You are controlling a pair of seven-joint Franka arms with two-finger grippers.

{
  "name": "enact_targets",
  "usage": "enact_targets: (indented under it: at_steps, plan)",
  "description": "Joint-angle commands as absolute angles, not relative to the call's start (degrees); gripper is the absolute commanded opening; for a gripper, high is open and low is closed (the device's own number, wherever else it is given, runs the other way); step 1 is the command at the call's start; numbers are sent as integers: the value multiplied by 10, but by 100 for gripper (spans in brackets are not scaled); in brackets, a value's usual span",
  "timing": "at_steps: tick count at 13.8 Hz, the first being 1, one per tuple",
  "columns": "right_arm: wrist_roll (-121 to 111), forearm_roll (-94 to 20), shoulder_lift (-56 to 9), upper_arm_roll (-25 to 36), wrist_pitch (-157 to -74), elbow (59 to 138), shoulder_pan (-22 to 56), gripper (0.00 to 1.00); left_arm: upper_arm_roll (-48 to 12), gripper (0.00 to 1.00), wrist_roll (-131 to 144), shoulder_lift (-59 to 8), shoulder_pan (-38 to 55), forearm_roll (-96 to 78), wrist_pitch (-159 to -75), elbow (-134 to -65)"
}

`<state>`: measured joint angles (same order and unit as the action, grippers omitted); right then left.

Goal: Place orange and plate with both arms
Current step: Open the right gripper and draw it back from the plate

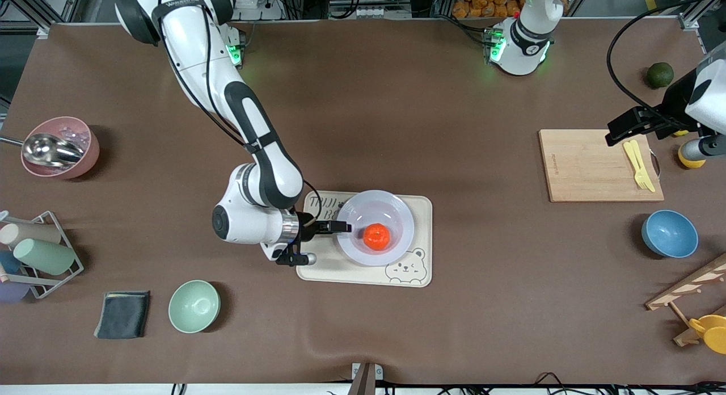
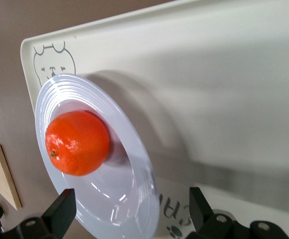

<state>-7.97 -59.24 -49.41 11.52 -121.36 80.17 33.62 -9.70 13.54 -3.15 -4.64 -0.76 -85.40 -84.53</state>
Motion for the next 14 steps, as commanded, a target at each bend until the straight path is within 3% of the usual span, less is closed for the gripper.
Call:
enact_targets:
  at_steps: [1, 4, 7, 14]
  plan:
    - [-116, -577, -458, 158, -1149, 821, 336, 100, -101, 100, 123, -28, -49, 5, -856, -842]
    - [-127, -502, -418, 192, -1094, 822, 338, 100, -101, 100, 123, -24, -49, 5, -854, -841]
    - [-127, -378, -336, 214, -1059, 843, 337, 100, -102, 100, 123, -5, -50, 4, -853, -845]
    - [-130, -148, -156, 205, -1023, 938, 277, 100, -103, 100, 123, 16, -50, 4, -862, -866]
